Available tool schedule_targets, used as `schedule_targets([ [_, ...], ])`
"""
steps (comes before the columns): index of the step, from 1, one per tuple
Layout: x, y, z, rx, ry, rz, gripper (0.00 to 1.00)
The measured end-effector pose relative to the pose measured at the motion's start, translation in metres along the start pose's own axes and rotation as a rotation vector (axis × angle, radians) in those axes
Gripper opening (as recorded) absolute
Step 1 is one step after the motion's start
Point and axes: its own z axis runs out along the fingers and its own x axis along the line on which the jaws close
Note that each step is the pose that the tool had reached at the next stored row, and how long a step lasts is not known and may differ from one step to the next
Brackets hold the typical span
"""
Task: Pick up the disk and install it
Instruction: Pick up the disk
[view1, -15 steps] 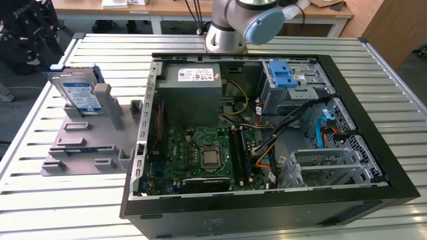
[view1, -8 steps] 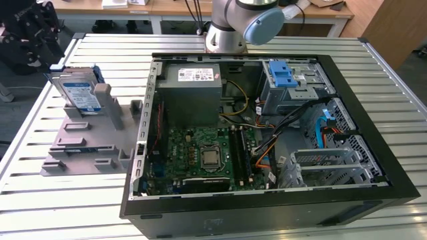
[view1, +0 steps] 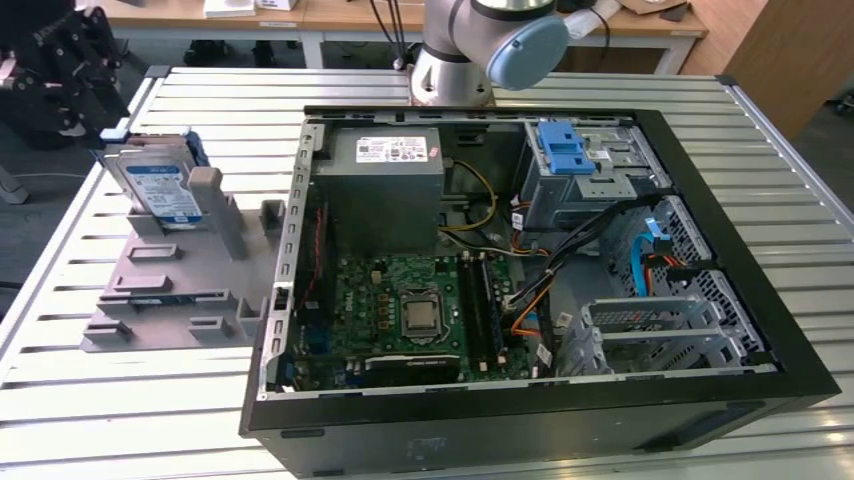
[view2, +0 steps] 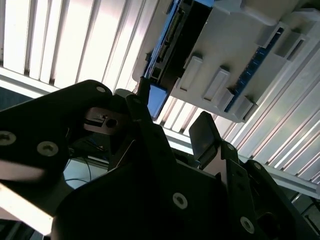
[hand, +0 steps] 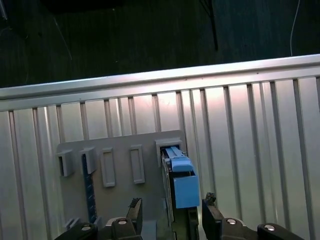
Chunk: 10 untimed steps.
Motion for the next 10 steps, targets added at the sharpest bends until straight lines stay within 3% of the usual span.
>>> schedule_targets([
  [7,-0.0066,0.0018,0.0053,0.0017,0.0122,0.0,0.59],
  [10,-0.0083,0.0032,0.0077,0.0019,0.0137,0.0,0.59],
])
